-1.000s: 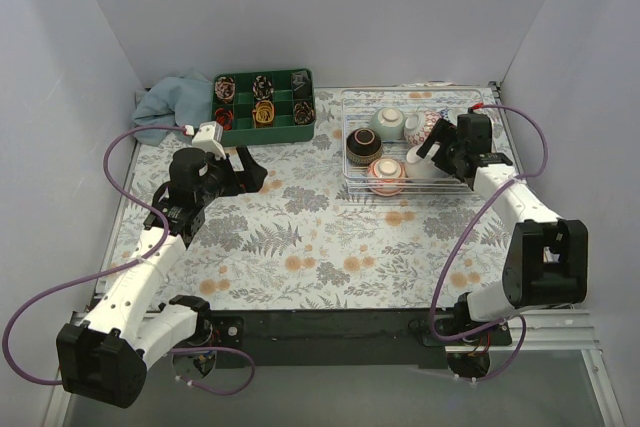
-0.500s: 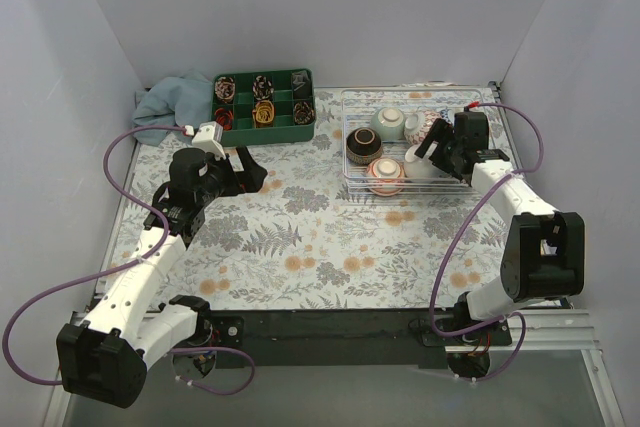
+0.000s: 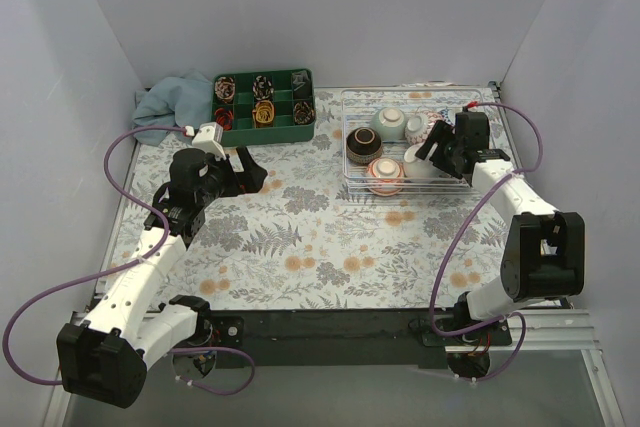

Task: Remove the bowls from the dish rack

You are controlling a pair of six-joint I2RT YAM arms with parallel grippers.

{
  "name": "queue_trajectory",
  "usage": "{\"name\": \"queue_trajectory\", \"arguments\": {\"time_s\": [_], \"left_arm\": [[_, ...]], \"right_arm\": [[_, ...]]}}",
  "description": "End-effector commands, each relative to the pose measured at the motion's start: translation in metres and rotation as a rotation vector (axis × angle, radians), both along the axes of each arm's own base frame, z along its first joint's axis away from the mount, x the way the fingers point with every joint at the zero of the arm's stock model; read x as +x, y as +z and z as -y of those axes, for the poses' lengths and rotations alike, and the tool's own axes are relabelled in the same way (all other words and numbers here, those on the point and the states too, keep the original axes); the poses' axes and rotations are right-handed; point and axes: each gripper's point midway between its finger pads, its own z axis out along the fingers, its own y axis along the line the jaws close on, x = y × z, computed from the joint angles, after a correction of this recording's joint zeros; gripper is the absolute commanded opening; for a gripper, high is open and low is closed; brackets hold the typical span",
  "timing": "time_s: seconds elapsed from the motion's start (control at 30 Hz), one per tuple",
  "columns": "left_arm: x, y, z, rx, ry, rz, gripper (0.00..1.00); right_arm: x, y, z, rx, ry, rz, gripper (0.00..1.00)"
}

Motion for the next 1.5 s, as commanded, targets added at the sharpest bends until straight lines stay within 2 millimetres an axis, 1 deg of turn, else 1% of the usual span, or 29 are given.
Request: {"name": "queue_trajectory", "arguments": {"time_s": [0.0,0.07,0.33,0.37,0.53,0.7,0.73,0.77,0.8,0.83,0.9,0.97,1.0,1.07,1.1,1.17,1.2,1.27,1.3,1.37,1.4,1.43,1.47], "left_arm": [[-0.002,0.010,0.001,0.000,-0.014,0.043,0.98],[-0.001,0.009,0.001,0.000,-0.014,0.042,0.98],[-0.001,0.008,0.000,0.004,-0.010,0.040,0.98],[-0.001,0.008,0.001,0.002,-0.009,0.041,0.98],[-0.001,0.007,-0.001,0.006,-0.002,0.040,0.98],[0.000,0.005,-0.001,0.008,0.004,0.034,0.98],[0.000,0.006,-0.002,0.009,0.007,0.036,0.98],[0.001,0.005,-0.002,0.008,0.007,0.034,0.98],[0.001,0.005,-0.002,0.009,0.009,0.032,0.98],[0.001,0.005,-0.002,0.009,0.009,0.032,0.98],[0.001,0.004,-0.003,0.012,0.012,0.032,0.98],[0.002,0.003,-0.003,0.013,0.017,0.029,0.98],[0.002,0.003,-0.004,0.013,0.019,0.028,0.98],[0.002,0.001,-0.005,0.014,0.024,0.022,0.98],[0.003,0.000,-0.004,0.013,0.026,0.020,0.98],[0.003,0.000,-0.005,0.013,0.033,0.018,0.98],[0.004,0.001,-0.006,0.009,0.040,0.018,0.98],[0.004,0.002,-0.006,0.007,0.046,0.018,0.98],[0.004,0.001,-0.006,-0.002,0.053,0.013,0.98],[0.005,0.001,-0.007,-0.005,0.065,0.009,0.98],[0.005,0.001,-0.008,-0.009,0.070,0.008,0.98],[0.006,0.000,-0.008,-0.019,0.082,-0.003,0.98],[0.006,0.000,-0.009,-0.024,0.091,-0.007,0.98]], "right_arm": [[-0.001,0.023,-0.008,-0.036,0.073,0.039,0.26],[-0.001,0.032,-0.010,-0.064,0.093,0.065,0.21],[0.000,0.063,-0.019,-0.174,0.170,0.163,0.16],[0.000,0.066,-0.018,-0.203,0.178,0.173,0.15],[0.000,0.079,-0.019,-0.287,0.211,0.217,0.15],[-0.002,0.100,-0.022,-0.394,0.244,0.299,0.14],[-0.002,0.108,-0.026,-0.415,0.247,0.328,0.14],[-0.002,0.110,-0.027,-0.433,0.255,0.340,0.14],[-0.004,0.112,-0.032,-0.447,0.271,0.353,0.14],[-0.003,0.117,-0.030,-0.484,0.269,0.369,0.13],[-0.007,0.120,-0.037,-0.515,0.305,0.394,0.12],[-0.008,0.127,-0.041,-0.553,0.336,0.429,0.11],[-0.012,0.128,-0.049,-0.568,0.365,0.443,0.11],[-0.014,0.142,-0.054,-0.633,0.389,0.505,0.10],[-0.020,0.141,-0.066,-0.655,0.430,0.526,0.09],[-0.024,0.155,-0.071,-0.732,0.451,0.586,0.09],[-0.029,0.161,-0.085,-0.743,0.478,0.628,0.09],[-0.036,0.168,-0.094,-0.803,0.513,0.668,0.09],[-0.043,0.169,-0.109,-0.820,0.554,0.695,0.09],[-0.053,0.168,-0.118,-0.868,0.578,0.727,0.09],[-0.062,0.176,-0.135,-0.892,0.614,0.791,0.09],[-0.068,0.179,-0.141,-0.899,0.624,0.819,0.09],[-0.074,0.175,-0.149,-0.907,0.654,0.834,0.09]]}}
